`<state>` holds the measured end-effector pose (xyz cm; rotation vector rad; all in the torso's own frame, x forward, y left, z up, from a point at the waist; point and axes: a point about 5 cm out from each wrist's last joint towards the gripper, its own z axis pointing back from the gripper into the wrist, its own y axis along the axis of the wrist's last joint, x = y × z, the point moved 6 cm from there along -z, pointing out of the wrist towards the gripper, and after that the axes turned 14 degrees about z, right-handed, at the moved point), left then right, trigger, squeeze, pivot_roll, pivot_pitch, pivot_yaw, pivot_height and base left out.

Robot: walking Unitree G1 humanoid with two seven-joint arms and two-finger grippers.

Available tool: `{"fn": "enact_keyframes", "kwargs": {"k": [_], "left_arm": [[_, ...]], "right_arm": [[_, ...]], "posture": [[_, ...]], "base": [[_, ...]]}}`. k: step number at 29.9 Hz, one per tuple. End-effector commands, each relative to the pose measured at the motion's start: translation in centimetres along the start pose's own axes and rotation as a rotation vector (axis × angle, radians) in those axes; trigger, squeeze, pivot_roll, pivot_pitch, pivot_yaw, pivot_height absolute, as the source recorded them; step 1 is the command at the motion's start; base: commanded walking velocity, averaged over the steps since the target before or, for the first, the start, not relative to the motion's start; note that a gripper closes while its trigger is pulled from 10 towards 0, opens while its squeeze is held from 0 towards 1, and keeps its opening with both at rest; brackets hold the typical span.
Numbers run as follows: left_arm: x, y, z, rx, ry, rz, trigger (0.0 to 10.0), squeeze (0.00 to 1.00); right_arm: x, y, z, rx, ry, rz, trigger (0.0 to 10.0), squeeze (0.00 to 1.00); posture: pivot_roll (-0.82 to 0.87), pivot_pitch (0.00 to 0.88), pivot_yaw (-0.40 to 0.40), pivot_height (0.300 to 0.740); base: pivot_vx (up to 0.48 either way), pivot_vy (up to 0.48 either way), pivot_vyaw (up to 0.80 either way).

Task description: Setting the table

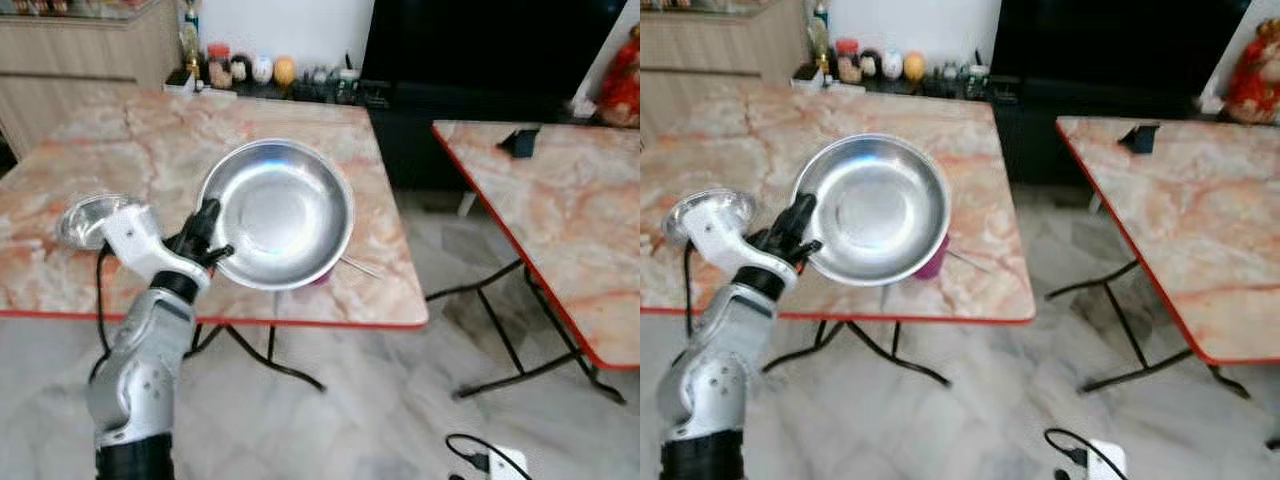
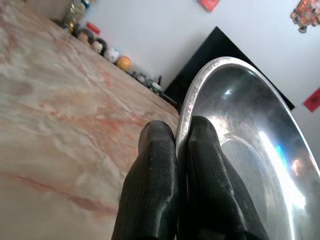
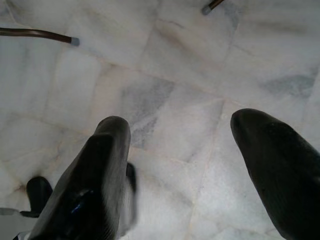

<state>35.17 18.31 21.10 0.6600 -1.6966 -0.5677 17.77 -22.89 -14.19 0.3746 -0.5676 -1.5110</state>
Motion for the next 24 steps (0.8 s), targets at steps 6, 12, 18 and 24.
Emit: {"fn": "enact_keyframes", "kwargs": {"k": [6, 12, 18, 24], "left_arm": [[1.68, -0.17, -0.62, 0.008, -0.050, 0.017, 10.0, 0.00], [1.48, -0.14, -0.61, 0.006, -0.043, 0.013, 10.0, 0.00], [1.47, -0.25, -0.68, 0.000, -0.043, 0.005, 10.0, 0.00], [1.51, -0.50, -0.72, -0.009, -0.045, 0.002, 10.0, 0.00]], "right_arm": [[0.96, 0.06, 0.08, 0.006, -0.026, -0.007, 10.0, 0.00], [0.96, 0.12, 0.07, 0.006, -0.029, 0.017, 10.0, 0.00], [1.04, 0.03, 0.06, -0.002, -0.040, 0.018, 10.0, 0.00], [0.97, 0.04, 0.06, -0.001, -0.037, 0.012, 10.0, 0.00]], "posture": [[0.11, 0.000, -0.086, 0.740], [0.11, 0.000, -0.083, 0.740], [0.11, 0.000, -0.079, 0.740], [0.10, 0.000, -0.076, 0.740]], "base": [[0.000, -0.319, 0.00], [0.000, -0.315, 0.00], [0.000, -0.409, 0.40], [0.000, -0.406, 0.00]]}}
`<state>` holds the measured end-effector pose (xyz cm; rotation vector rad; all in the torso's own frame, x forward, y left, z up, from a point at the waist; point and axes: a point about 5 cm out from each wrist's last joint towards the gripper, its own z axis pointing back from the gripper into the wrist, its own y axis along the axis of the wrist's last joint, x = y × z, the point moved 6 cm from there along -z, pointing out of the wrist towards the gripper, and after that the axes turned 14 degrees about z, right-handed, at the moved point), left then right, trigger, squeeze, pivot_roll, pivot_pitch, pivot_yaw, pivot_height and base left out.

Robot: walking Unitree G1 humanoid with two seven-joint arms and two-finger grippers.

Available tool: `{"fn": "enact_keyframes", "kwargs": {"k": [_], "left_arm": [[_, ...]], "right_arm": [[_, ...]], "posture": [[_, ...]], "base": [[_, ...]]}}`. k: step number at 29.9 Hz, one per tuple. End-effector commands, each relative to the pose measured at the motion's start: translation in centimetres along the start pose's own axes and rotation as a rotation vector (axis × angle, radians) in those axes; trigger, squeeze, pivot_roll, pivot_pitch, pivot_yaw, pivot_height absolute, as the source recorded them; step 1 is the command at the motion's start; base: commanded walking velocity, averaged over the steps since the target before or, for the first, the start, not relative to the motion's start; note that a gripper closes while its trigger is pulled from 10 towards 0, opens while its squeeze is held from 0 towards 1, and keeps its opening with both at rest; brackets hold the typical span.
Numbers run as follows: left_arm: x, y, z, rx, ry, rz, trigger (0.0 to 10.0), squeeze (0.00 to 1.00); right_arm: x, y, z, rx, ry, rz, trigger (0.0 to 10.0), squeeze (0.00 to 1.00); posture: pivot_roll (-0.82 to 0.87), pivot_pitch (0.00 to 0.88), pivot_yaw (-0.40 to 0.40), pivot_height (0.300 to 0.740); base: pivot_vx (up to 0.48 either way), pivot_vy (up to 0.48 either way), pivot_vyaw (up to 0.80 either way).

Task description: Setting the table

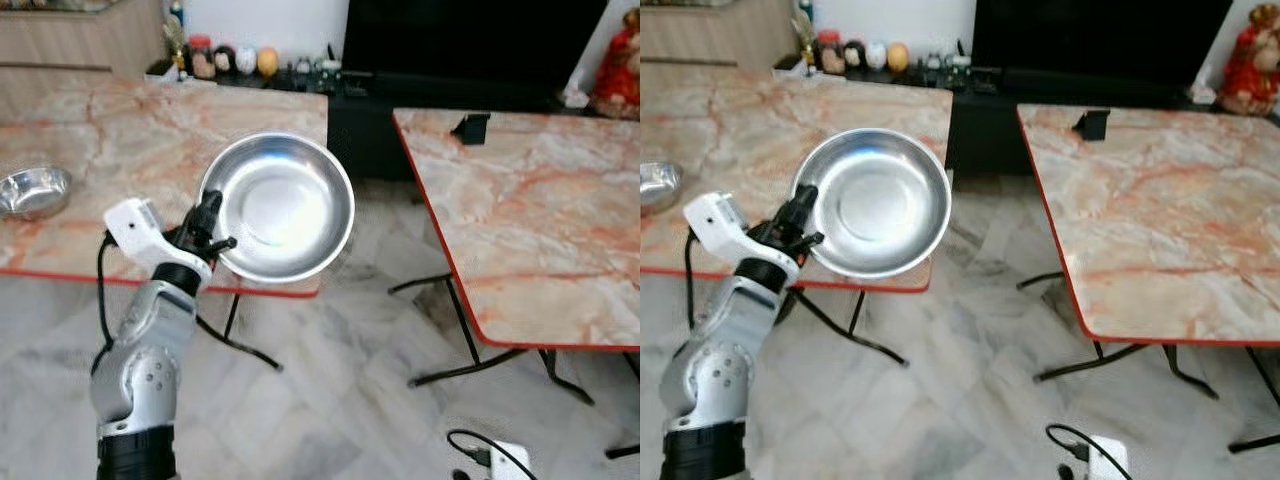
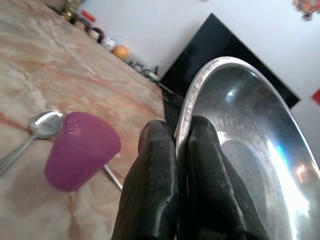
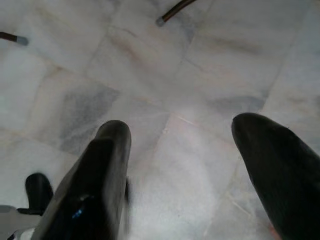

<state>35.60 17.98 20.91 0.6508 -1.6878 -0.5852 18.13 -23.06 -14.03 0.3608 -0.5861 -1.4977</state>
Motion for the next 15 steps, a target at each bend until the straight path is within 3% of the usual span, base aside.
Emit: {"fn": "enact_keyframes", "kwargs": {"k": [1, 3, 7, 15], "left_arm": [[1.51, -0.10, -0.33, 0.008, -0.047, 0.006, 10.0, 0.00], [1.54, -0.12, -0.35, 0.006, -0.048, 0.006, 10.0, 0.00], [1.57, -0.17, -0.37, 0.004, -0.049, 0.005, 10.0, 0.00], [1.60, -0.25, -0.38, -0.001, -0.049, 0.001, 10.0, 0.00]], "right_arm": [[0.78, -0.35, 0.14, -0.005, -0.020, -0.005, 10.0, 0.00], [0.79, -0.30, 0.13, -0.004, -0.021, 0.004, 10.0, 0.00], [0.77, -0.22, 0.12, -0.002, -0.020, 0.017, 10.0, 0.00], [0.76, -0.28, 0.12, -0.003, -0.022, -0.011, 10.0, 0.00]], "posture": [[0.10, 0.000, -0.076, 0.740], [0.10, 0.000, -0.074, 0.740], [0.10, 0.000, -0.073, 0.740], [0.10, 0.000, -0.073, 0.740]], "base": [[0.000, -0.405, 0.00], [0.000, -0.405, 0.00], [0.000, -0.407, 0.72], [0.000, -0.406, 0.00]]}}
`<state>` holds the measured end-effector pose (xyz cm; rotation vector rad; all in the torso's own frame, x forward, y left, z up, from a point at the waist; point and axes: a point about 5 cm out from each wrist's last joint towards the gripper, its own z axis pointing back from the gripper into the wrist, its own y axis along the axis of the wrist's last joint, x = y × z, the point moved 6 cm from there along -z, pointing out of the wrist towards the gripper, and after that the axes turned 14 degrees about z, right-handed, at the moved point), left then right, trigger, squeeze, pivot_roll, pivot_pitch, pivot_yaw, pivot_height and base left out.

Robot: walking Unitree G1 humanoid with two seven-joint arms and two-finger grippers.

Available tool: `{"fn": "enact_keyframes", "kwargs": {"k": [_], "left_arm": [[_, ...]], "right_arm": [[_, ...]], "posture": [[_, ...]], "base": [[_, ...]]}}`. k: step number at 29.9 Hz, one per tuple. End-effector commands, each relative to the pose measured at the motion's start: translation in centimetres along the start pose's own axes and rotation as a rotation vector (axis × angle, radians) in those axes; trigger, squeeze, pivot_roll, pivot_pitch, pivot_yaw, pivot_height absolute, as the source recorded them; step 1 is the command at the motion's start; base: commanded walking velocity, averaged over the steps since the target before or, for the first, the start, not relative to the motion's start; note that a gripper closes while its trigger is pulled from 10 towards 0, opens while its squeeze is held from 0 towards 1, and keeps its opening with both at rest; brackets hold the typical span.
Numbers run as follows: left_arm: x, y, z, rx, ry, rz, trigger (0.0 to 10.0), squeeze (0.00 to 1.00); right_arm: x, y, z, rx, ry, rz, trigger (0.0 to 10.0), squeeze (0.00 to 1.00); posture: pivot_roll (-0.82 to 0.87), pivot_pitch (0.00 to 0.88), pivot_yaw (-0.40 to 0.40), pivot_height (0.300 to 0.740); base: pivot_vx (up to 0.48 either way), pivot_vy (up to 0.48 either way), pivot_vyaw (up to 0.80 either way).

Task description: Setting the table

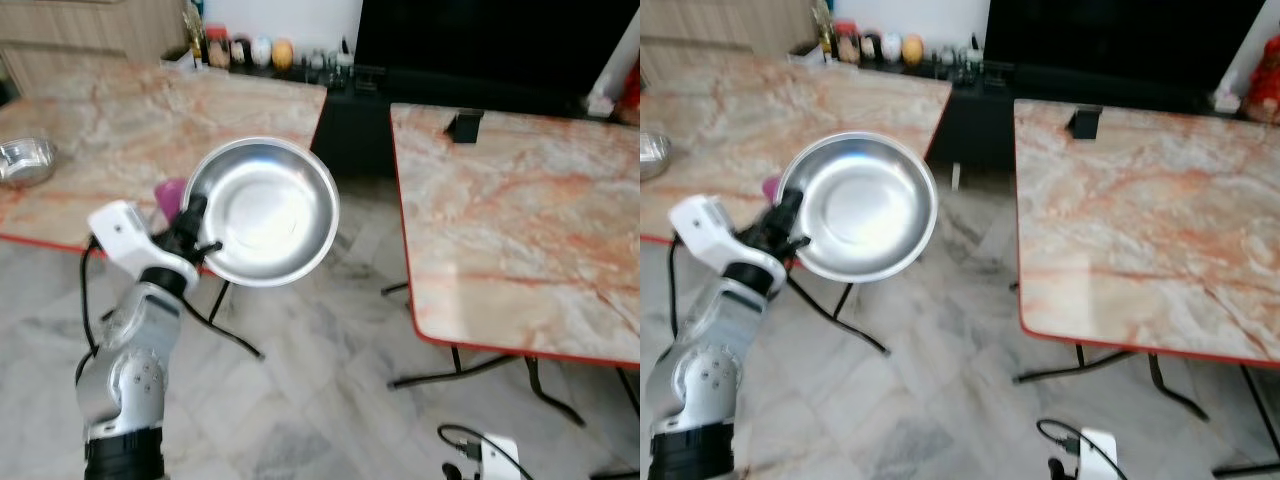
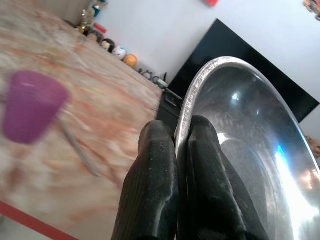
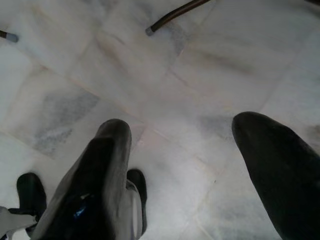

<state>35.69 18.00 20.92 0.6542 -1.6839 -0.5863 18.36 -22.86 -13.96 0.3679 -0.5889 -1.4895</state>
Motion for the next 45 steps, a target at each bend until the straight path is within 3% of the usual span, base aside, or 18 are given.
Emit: {"fn": "enact_keyframes", "kwargs": {"k": [1, 45], "left_arm": [[1.6, -0.3, -0.3, -0.002, -0.053, 0.004, 10.0, 0.00], [2.2, -1.4, 0.1, -0.078, -0.100, -0.042, 10.0, 0.00]], "right_arm": [[0.9, -0.5, 0.2, -0.009, -0.027, -0.020, 10.0, 0.00], [0.9, -0.9, 0.3, -0.008, -0.039, -0.053, 10.0, 0.00]], "posture": [[0.10, 0.000, -0.073, 0.740], [0.09, 0.000, -0.052, 0.740]], "base": [[0.000, -0.405, 0.00], [0.000, -0.397, 0.00]]}}
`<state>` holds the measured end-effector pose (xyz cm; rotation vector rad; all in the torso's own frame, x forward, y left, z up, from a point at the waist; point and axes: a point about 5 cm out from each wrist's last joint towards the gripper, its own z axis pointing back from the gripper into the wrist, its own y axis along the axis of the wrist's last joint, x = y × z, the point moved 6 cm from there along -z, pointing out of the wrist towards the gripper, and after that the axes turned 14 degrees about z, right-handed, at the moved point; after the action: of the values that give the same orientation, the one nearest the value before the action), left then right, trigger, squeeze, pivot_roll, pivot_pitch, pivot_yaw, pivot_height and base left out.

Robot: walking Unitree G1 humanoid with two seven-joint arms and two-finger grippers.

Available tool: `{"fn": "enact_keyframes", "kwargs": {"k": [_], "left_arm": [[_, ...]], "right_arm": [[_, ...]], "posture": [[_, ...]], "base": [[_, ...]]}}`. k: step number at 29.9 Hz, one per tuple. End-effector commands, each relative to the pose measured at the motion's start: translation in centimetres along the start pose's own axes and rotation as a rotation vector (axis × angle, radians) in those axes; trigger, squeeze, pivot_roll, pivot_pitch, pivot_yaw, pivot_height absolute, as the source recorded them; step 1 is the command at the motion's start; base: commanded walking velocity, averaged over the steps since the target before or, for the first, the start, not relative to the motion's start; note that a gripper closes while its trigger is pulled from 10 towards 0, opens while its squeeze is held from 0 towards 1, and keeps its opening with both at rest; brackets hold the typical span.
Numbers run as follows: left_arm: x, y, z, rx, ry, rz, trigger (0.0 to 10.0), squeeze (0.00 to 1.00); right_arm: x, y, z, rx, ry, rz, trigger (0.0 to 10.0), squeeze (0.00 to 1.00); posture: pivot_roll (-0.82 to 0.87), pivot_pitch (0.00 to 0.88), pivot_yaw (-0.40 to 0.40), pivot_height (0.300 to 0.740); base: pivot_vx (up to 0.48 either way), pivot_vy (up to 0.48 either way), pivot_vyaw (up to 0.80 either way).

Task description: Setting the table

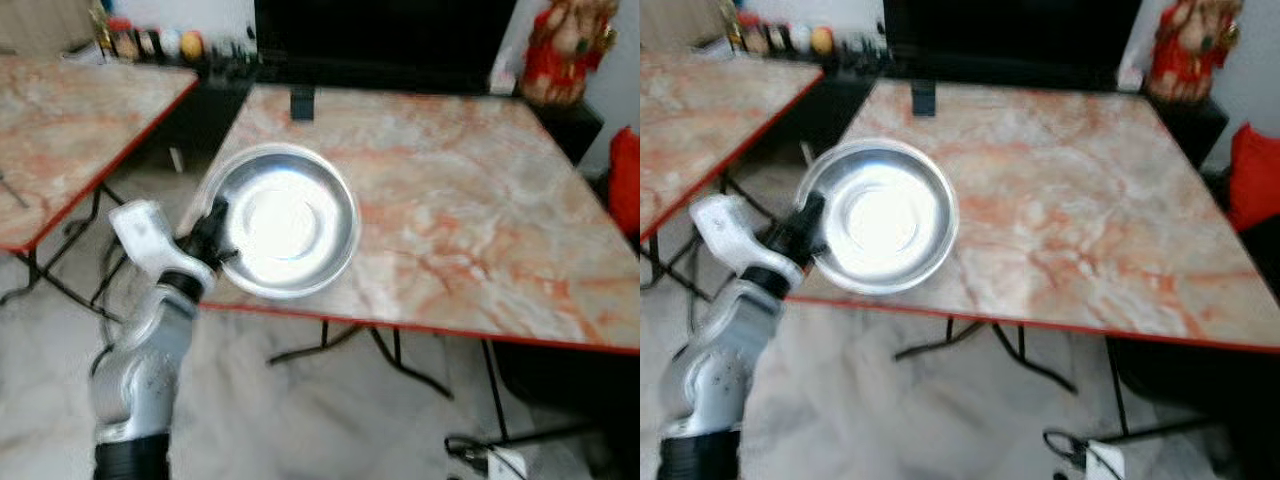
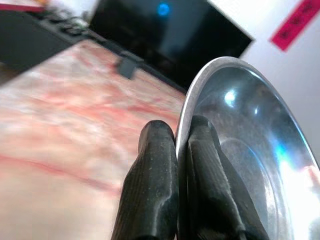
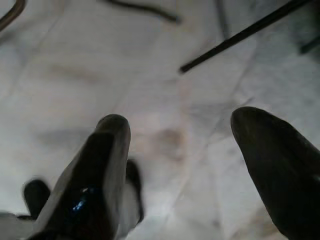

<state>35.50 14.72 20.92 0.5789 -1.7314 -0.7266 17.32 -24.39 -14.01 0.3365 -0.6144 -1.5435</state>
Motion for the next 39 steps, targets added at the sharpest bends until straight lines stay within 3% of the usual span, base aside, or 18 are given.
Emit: {"fn": "enact_keyframes", "kwargs": {"k": [1, 13, 15, 16, 26, 39], "left_arm": [[-0.1, 0.9, 0.1, 0.020, 0.002, -0.022, 10.0, 0.00], [-0.3, 0.7, 0.0, -0.025, -0.012, -0.084, 10.0, 0.00], [-0.4, 0.7, 0.0, -0.042, -0.015, -0.108, 10.0, 0.00], [-0.7, 0.0, 0.0, -0.103, -0.018, -0.158, 10.0, 0.00], [-0.2, -1.5, 0.6, -0.172, -0.058, -0.140, 10.0, 0.00], [-1.3, -0.7, 0.4, -0.139, -0.010, -0.125, 10.0, 0.00]], "right_arm": [[-0.6, 0.1, 0.0, 0.003, 0.008, -0.016, 10.0, 0.00], [-0.6, 0.2, -0.1, 0.004, 0.003, -0.024, 10.0, 0.00], [-0.6, 0.2, -0.1, 0.005, 0.002, -0.026, 10.0, 0.00], [-0.6, 0.3, -0.1, 0.005, 0.001, -0.028, 10.0, 0.00], [-0.6, 0.3, -0.1, 0.006, 0.000, -0.027, 10.0, 0.00], [-0.6, 0.3, -0.1, 0.004, 0.002, -0.025, 10.0, 0.00]], "posture": [[0.09, 0.000, -0.052, 0.740], [0.10, 0.000, -0.050, 0.740], [0.10, 0.000, -0.049, 0.740], [0.10, 0.000, -0.049, 0.740], [0.10, 0.000, -0.052, 0.740], [0.10, 0.000, -0.056, 0.740]], "base": [[0.000, -0.382, 0.00], [0.000, -0.382, 0.00], [0.000, -0.379, 0.00], [0.000, 0.000, 0.00], [0.000, 0.000, 0.00], [0.000, 0.000, 0.00]]}}
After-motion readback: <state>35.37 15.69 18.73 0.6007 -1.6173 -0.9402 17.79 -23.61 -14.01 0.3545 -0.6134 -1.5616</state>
